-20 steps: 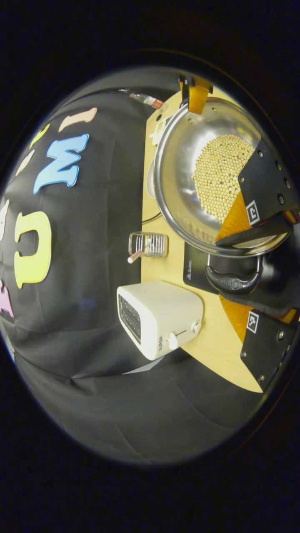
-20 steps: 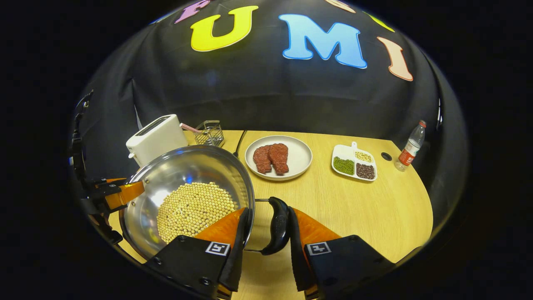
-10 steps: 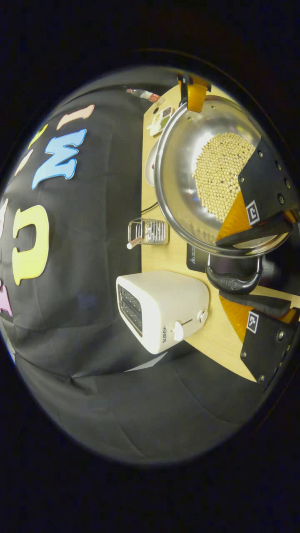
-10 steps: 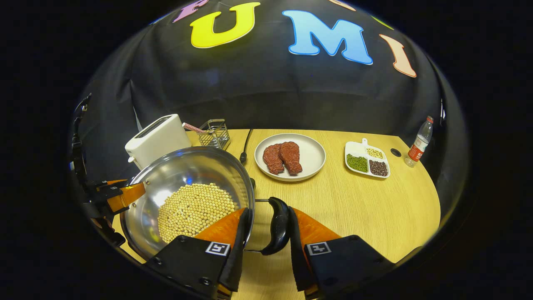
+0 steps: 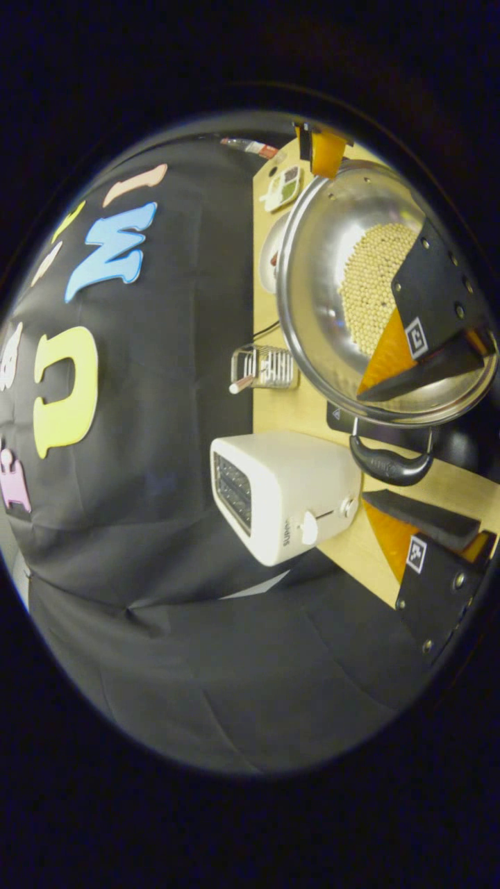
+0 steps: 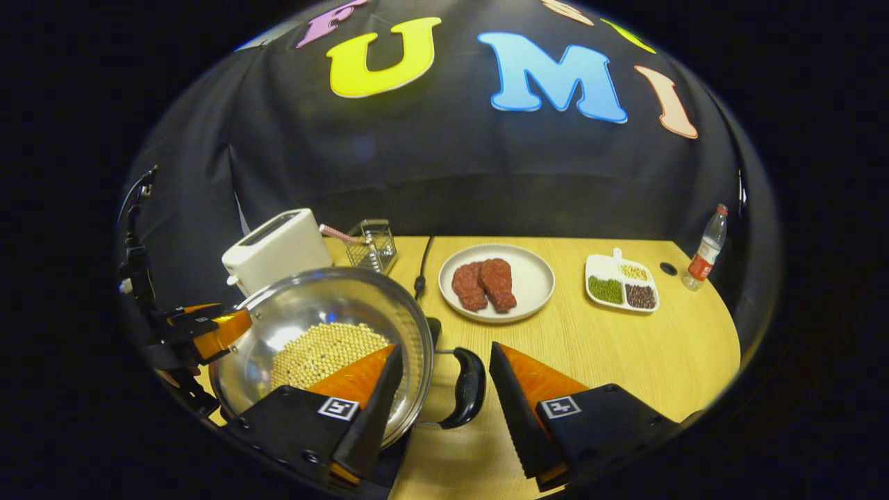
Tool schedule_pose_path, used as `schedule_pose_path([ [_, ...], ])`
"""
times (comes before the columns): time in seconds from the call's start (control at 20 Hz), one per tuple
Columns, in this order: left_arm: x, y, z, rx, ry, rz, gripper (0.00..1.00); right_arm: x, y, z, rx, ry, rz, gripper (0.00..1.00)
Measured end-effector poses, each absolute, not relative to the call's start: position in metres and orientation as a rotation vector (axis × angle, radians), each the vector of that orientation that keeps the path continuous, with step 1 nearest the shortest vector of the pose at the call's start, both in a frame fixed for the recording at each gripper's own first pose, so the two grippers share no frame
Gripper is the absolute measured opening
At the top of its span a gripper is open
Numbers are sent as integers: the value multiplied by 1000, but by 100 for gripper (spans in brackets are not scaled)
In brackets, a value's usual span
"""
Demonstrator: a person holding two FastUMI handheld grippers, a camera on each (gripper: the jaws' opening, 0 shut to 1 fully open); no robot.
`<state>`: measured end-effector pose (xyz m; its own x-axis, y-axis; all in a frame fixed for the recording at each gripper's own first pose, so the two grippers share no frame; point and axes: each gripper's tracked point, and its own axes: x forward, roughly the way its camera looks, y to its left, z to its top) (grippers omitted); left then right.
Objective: First push the handle of the pot to place it horizontally, then grasp the pot with both hands and set it on the induction cooktop.
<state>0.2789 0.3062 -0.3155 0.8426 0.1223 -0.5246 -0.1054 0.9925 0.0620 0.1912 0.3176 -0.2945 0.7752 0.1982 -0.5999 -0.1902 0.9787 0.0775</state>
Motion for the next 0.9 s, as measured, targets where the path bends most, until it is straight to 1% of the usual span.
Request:
schedule_pose_path([
  [0.05, 278, 305, -298, 41, 518, 129, 89, 194, 313, -280, 9, 605, 208, 89],
  [0.1, 279, 301, -282, 51, 476, 128, 89, 194, 308, -265, 1, 560, 205, 97],
  [0.15, 279, 293, -265, 57, 438, 127, 89, 194, 304, -252, -5, 521, 208, 93],
  [0.2, 278, 285, -251, 61, 407, 124, 88, 192, 298, -241, -12, 490, 211, 93],
  [0.25, 276, 273, -238, 63, 383, 116, 89, 188, 291, -231, -19, 464, 213, 97],
  [0.35, 270, 246, -210, 54, 332, 94, 87, 182, 272, -209, -41, 409, 209, 97],
  [0.45, 263, 219, -182, 48, 281, 76, 86, 172, 255, -186, -43, 355, 213, 98],
  [0.5, 257, 207, -169, 52, 259, 73, 88, 167, 243, -176, -43, 332, 212, 98],
  [0.55, 252, 195, -157, 52, 235, 71, 87, 161, 231, -165, -43, 309, 207, 98],
  [0.9, 187, 109, -64, 9, 100, 61, 87, 108, 137, -105, -69, 179, 175, 97],
])
